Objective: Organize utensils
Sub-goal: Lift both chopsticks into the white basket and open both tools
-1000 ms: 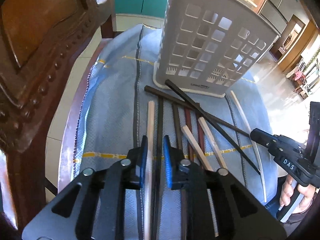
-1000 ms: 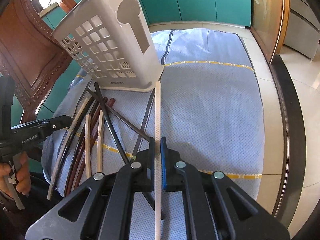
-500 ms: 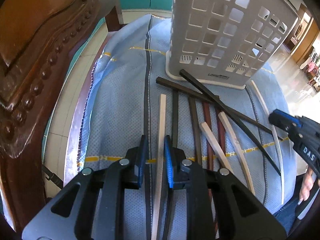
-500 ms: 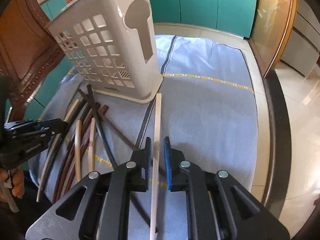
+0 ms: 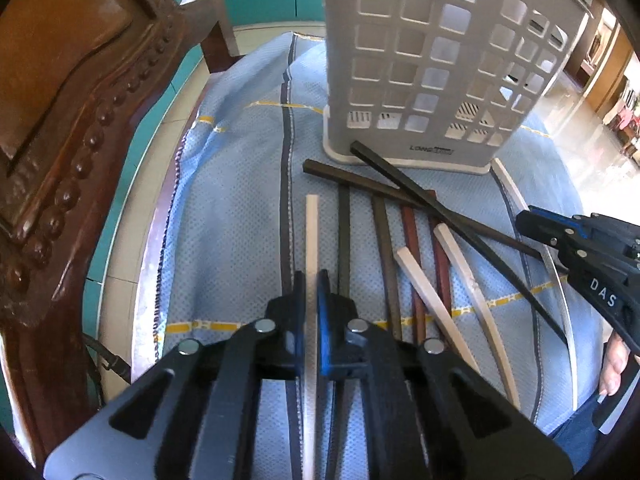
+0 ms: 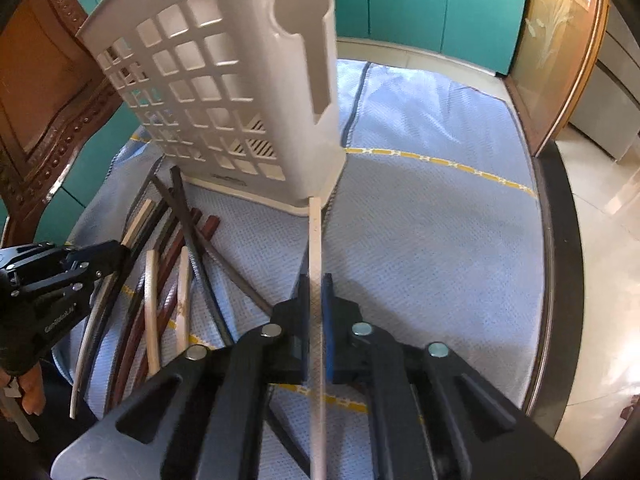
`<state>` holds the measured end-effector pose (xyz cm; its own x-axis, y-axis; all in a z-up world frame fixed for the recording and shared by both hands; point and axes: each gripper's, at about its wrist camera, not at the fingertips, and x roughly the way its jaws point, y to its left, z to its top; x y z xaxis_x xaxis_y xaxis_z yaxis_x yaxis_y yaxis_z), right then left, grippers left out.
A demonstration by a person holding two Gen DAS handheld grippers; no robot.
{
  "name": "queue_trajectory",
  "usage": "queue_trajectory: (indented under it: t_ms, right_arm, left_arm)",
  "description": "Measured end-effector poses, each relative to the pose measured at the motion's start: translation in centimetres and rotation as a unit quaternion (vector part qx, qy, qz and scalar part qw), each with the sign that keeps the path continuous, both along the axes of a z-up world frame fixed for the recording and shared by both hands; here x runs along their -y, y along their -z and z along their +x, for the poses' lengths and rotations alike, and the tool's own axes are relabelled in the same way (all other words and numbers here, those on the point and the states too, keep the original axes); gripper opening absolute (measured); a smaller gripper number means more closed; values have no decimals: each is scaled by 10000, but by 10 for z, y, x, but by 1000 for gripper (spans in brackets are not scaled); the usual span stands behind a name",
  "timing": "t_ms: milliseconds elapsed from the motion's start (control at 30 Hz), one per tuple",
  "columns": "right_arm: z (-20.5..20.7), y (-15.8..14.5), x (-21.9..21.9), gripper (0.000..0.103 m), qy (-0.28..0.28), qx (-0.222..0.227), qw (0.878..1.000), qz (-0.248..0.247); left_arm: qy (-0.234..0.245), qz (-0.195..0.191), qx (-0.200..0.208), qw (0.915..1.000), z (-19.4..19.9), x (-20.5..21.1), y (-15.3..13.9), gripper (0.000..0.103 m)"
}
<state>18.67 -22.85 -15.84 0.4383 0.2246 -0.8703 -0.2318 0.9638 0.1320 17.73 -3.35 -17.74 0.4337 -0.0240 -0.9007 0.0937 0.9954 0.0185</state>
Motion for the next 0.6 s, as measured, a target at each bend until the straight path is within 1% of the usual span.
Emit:
queue_trajectory:
  t_ms: [67,133,267,333,433,467,533,567,600]
  right_arm:
    - [-4,-3,0,6,-8,103,9999,69]
    - [-10,-13,5,6,-15,303,9993,222]
    - [-29,-37,17,6,0,852,9953,455]
    - [-37,-50,25,6,17,1082,9922,624]
    - [-53,-77,37,6,-3,1434,9855,907]
    - [-61,-91,41,6,-69,1561,9823,1031]
    - [-70,-111,46,6,-165,1725,9778,1182]
    - [-78,-126,51,6,-232,1853,9734,1324]
    - [-82,-135,54,6,-266,1928,9705,1424]
  left_arm:
    - [-25,8,43,10000,-3,1,-2,7]
    - [-62,-11,135,9999,-6,1,-8,7]
    - [-175,-191,478,9985,-20,-6,-32,7]
    - [-195,-349,772,9962,-32,-10,-50,7]
    - [-185,-612,1207,9906,-52,-14,-82,7]
    - [-170,-700,1336,9884,-58,-15,-93,7]
    - [-96,-849,1680,9821,-74,-16,-122,7]
    - [-63,-886,1835,9790,-80,-17,-135,7]
    - [-16,-941,2032,9746,-90,-17,-151,7]
